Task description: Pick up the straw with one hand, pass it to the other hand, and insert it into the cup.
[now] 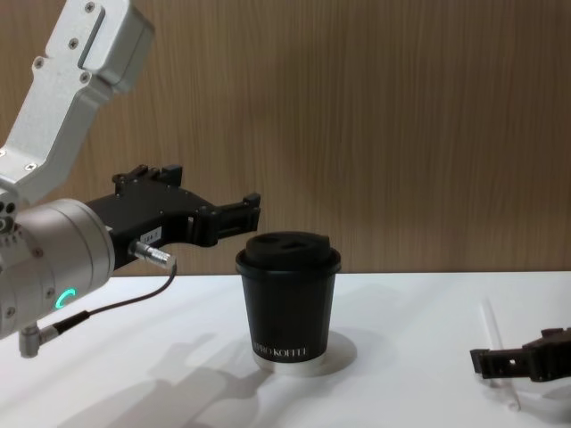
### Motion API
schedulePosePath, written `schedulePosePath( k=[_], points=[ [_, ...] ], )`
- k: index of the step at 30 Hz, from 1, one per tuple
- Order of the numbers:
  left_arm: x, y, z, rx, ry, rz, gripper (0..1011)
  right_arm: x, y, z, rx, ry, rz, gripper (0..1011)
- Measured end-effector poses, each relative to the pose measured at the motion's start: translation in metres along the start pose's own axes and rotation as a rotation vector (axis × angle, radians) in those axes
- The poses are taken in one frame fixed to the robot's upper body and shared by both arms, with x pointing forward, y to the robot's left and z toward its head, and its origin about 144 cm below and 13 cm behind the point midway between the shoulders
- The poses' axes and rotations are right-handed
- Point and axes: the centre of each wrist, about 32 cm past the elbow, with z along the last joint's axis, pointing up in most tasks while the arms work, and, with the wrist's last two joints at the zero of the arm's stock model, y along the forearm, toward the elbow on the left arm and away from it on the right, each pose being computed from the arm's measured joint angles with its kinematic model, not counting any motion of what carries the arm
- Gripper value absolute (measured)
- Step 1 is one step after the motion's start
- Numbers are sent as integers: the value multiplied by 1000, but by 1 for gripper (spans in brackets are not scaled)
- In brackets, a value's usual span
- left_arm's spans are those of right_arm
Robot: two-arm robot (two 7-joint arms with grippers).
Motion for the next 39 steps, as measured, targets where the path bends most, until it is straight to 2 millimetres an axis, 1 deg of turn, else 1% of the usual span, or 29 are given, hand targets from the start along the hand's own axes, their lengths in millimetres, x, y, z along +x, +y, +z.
schedulePosePath(
  k=[3, 10, 11, 12, 14, 15, 16, 18, 19, 20, 21, 23, 24, 25, 26, 27, 28, 30, 39],
  points=[
    [0, 0, 0, 0, 0, 0, 1000, 0, 0, 0, -2, -1, 1, 998],
    [0, 0, 0, 0, 0, 0, 1000, 1, 0, 0, -10, 0, 6, 849],
    [0, 0, 0, 0, 0, 0, 1000, 1, 0, 0, -14, 0, 7, 795],
    [0, 0, 0, 0, 0, 0, 1000, 1, 0, 0, -14, 0, 7, 795],
    [0, 0, 0, 0, 0, 0, 999, 1, 0, 0, -22, 1, 13, 739],
    [0, 0, 0, 0, 0, 0, 1000, 2, -1, 0, -25, 1, 15, 680],
    [0, 0, 0, 0, 0, 0, 1000, 2, -1, -1, -27, 0, 16, 647],
    [0, 0, 0, 0, 0, 0, 1000, 2, -1, -1, -34, -1, 22, 601],
    [0, 0, 0, 0, 0, 0, 1000, 3, -2, -1, -35, -1, 24, 561],
    [0, 0, 0, 0, 0, 0, 1000, 3, -2, -2, -39, -2, 27, 561],
    [0, 0, 0, 0, 0, 0, 1000, 3, -2, -2, -41, -3, 30, 505],
    [0, 0, 0, 0, 0, 0, 1000, 3, -3, -2, -44, -4, 33, 461],
    [0, 0, 0, 0, 0, 0, 1000, 4, -3, -3, -48, -5, 37, 401],
    [0, 0, 0, 0, 0, 0, 1000, 4, -4, -3, -49, -5, 39, 390],
    [0, 0, 0, 0, 0, 0, 1000, 4, -4, -3, -52, -7, 42, 340],
    [0, 0, 0, 0, 0, 0, 1000, 4, -4, -3, -53, -7, 44, 340],
    [0, 0, 0, 0, 0, 0, 1000, 4, -4, -3, -54, -7, 44, 291],
    [0, 0, 0, 0, 0, 0, 1000, 5, -5, -4, -56, -9, 47, 259],
    [0, 0, 0, 0, 0, 0, 1000, 6, -6, -5, -60, -12, 55, 175]
  ],
)
